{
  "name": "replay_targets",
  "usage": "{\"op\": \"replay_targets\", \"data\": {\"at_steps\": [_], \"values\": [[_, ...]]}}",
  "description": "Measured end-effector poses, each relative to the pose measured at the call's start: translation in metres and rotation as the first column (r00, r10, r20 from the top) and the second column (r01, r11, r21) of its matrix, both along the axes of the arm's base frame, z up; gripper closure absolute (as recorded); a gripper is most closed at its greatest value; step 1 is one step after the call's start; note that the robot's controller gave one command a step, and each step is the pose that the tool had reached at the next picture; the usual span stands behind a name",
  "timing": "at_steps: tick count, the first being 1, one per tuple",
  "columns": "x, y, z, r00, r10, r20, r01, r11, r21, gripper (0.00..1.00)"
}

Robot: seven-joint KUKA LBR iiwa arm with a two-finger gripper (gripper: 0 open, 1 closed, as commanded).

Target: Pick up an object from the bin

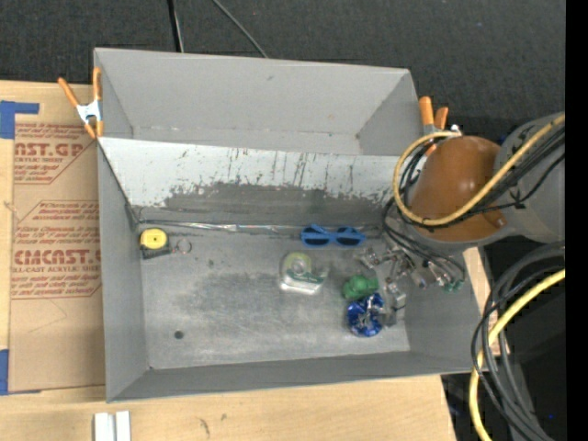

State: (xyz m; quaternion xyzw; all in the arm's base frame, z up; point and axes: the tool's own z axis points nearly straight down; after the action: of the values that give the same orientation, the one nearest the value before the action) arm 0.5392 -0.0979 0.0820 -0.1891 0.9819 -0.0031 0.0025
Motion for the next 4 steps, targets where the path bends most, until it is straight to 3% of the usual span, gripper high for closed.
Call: {"op": "replay_targets", "data": {"at_steps": [1,2,3,4], "values": [[-0.01,0.008,0.001,0.99,-0.142,0.02,0.142,0.99,-0.002,1.0],[0.01,0.013,0.184,0.968,0.25,0.004,-0.25,0.968,0.002,1.0],[0.009,0.013,0.18,0.969,0.249,-0.003,-0.249,0.969,0.006,0.0],[-0.028,0.006,0.042,0.921,0.39,-0.012,-0.389,0.921,0.011,0.0]]}}
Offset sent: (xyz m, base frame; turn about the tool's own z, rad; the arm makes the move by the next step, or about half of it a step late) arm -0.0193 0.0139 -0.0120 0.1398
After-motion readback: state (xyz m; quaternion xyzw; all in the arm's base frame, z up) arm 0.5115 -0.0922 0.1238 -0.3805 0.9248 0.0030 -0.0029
